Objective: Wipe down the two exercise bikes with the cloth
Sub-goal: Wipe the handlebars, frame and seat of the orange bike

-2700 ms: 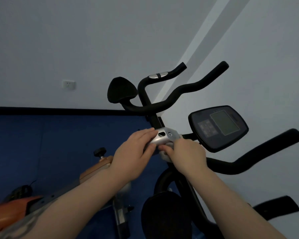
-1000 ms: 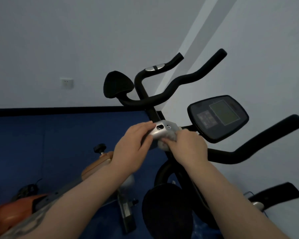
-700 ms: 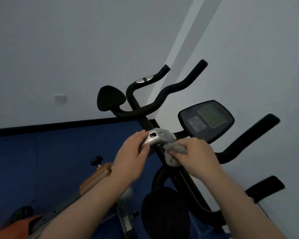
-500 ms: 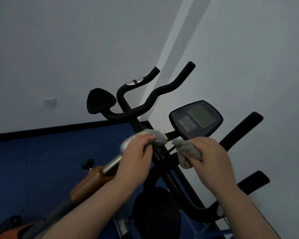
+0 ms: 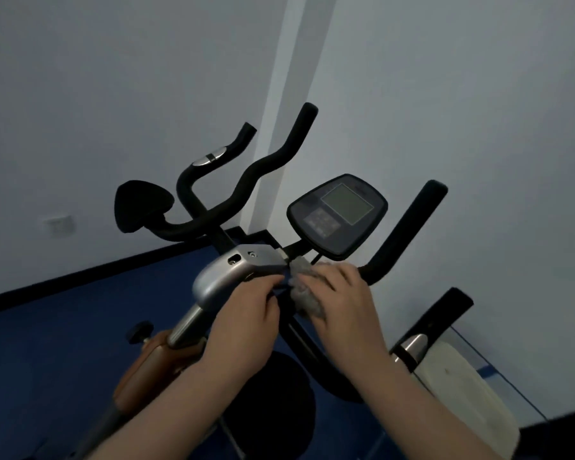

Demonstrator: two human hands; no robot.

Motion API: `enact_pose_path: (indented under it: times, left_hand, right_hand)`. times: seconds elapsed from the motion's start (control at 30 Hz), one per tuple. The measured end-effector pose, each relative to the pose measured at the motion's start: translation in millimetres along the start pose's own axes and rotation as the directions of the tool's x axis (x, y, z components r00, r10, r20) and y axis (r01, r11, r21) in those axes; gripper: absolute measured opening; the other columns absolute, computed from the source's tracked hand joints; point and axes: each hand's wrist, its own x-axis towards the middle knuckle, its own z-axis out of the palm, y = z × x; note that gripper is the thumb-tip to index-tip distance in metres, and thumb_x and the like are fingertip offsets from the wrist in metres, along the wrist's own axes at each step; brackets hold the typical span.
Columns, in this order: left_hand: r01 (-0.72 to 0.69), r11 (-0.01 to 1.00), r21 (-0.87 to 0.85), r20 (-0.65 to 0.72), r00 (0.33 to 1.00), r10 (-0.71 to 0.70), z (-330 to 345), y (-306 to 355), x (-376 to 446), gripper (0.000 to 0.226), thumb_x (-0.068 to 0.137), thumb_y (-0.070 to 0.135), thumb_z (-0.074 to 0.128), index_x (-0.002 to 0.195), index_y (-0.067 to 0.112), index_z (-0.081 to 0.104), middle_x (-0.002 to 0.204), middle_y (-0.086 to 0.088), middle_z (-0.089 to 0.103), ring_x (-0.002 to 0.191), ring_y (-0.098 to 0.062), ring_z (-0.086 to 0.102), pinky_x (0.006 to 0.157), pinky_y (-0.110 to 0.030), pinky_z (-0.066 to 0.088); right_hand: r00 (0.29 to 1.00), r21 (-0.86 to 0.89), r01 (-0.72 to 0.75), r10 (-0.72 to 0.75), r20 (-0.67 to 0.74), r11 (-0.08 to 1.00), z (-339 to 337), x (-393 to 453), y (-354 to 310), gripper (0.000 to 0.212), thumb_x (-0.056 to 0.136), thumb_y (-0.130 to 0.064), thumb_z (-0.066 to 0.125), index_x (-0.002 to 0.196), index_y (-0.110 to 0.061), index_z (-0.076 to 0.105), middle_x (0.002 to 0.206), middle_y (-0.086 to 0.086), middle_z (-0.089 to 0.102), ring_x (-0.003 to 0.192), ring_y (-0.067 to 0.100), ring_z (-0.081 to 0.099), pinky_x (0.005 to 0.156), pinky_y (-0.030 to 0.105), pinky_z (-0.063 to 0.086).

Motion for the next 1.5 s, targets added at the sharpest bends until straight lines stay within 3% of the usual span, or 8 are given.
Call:
enact_pose_path:
  times: [0.1, 0.23, 0.43, 0.67, 0.9, 1.0, 1.3, 1.5]
  left_hand:
    - [-0.028, 0.998, 0.062, 0.069, 0.997, 0.024, -1.5, 0.9, 1.0, 0.038, 0.099, 0.022, 0.046, 0.134, 0.036, 0.053, 0.127, 0.011, 0.058, 0.115, -0.004, 0.053, 0.099, -0.033, 0.047]
    - [-0.034, 0.993, 0.111, 0.059, 0.998, 0.027, -1.8, 3.0, -1.8, 0.035, 0.099, 0.029, 0.049, 0.133, 0.038, 0.054, 0.121, 0.015, 0.059, 0.108, 0.001, 0.053, 0.095, -0.024, 0.045]
    - [0.028, 0.998, 0.062, 0.135, 0.99, -0.036, -2.9, 12.3, 14.8, 0.032, 0.099, 0.026, 0.051, 0.127, 0.038, 0.059, 0.112, 0.021, 0.058, 0.099, 0.004, 0.054, 0.086, -0.016, 0.042]
    - [-0.018, 0.992, -0.127, 0.172, 0.984, 0.04, 24.2, 45.4, 56.8, 0.028, 0.096, 0.017, 0.055, 0.111, 0.039, 0.061, 0.103, 0.023, 0.064, 0.099, 0.008, 0.058, 0.084, -0.013, 0.044]
    - [0.023, 0.975, -0.221, 0.197, 0.98, 0.022, 73.7, 84.0, 93.4, 0.022, 0.1, 0.022, 0.049, 0.113, 0.023, 0.067, 0.106, 0.006, 0.069, 0.096, -0.009, 0.064, 0.089, -0.031, 0.052]
    - [0.004, 0.993, 0.121, 0.147, 0.989, -0.021, 94.3, 88.5, 96.4, 0.03, 0.102, 0.041, 0.037, 0.103, 0.032, 0.065, 0.096, 0.012, 0.065, 0.088, -0.009, 0.059, 0.074, -0.033, 0.045]
    - [-0.049, 0.879, 0.474, -0.013, 0.998, 0.063, 105.1, 79.0, 89.6, 0.042, 0.103, 0.044, 0.024, 0.099, 0.026, 0.062, 0.082, 0.007, 0.066, 0.08, -0.017, 0.064, 0.071, -0.039, 0.052]
    - [0.0, 0.807, 0.591, -0.068, 0.996, 0.05, 111.0, 78.2, 90.7, 0.047, 0.102, 0.044, 0.019, 0.098, 0.025, 0.062, 0.067, 0.007, 0.055, 0.063, -0.015, 0.054, 0.049, -0.032, 0.033]
  right_hand:
    - [0.998, -0.076, 0.054, -0.051, 0.045, 0.996, -18.4, 14.6, 29.9, 0.033, 0.075, -0.009, 0.079, 0.107, -0.014, 0.073, 0.104, 0.003, 0.068, 0.097, 0.028, 0.058, 0.078, 0.037, 0.044]
    - [0.966, -0.047, -0.243, 0.238, -0.103, 0.969, -30.3, 14.7, 47.9, 0.023, 0.081, -0.01, 0.071, 0.104, -0.014, 0.073, 0.105, 0.002, 0.068, 0.096, 0.028, 0.053, 0.078, 0.037, 0.037]
    - [0.998, -0.064, 0.015, -0.011, 0.067, 0.998, -35.4, 3.9, 49.4, 0.044, 0.076, -0.015, 0.078, 0.117, -0.026, 0.071, 0.117, -0.009, 0.067, 0.097, 0.023, 0.055, 0.078, 0.034, 0.039]
    - [0.936, 0.171, -0.292, 0.318, -0.152, 0.941, -50.3, 1.2, 67.1, 0.025, 0.089, -0.037, 0.066, 0.108, -0.022, 0.072, 0.111, -0.011, 0.064, 0.107, 0.012, 0.05, 0.092, 0.031, 0.04]
    - [0.66, 0.71, -0.29, 0.671, -0.337, 0.641, -85.2, 12.5, 101.3, 0.014, 0.096, -0.032, 0.059, 0.105, -0.023, 0.066, 0.096, -0.012, 0.067, 0.089, -0.002, 0.062, 0.072, 0.005, 0.045]
    - [0.585, 0.793, -0.197, 0.718, -0.376, 0.577, -95.3, 35.8, 117.7, 0.014, 0.097, -0.03, 0.058, 0.109, -0.028, 0.063, 0.095, -0.024, 0.065, 0.09, -0.01, 0.06, 0.074, 0.005, 0.044]
    - [0.886, 0.936, -0.16, 0.464, -0.005, 0.315, -81.2, 91.6, 157.4, 0.021, 0.1, -0.042, 0.046, 0.111, -0.031, 0.061, 0.112, -0.007, 0.07, 0.108, 0.011, 0.065, 0.089, 0.026, 0.052]
    - [0.848, 0.911, -0.316, 0.352, 0.396, -0.265, -67.6, 112.5, 165.1, 0.044, 0.098, -0.056, 0.042, 0.09, -0.017, 0.062, 0.085, 0.011, 0.066, 0.069, 0.022, 0.063, 0.066, 0.036, 0.049]
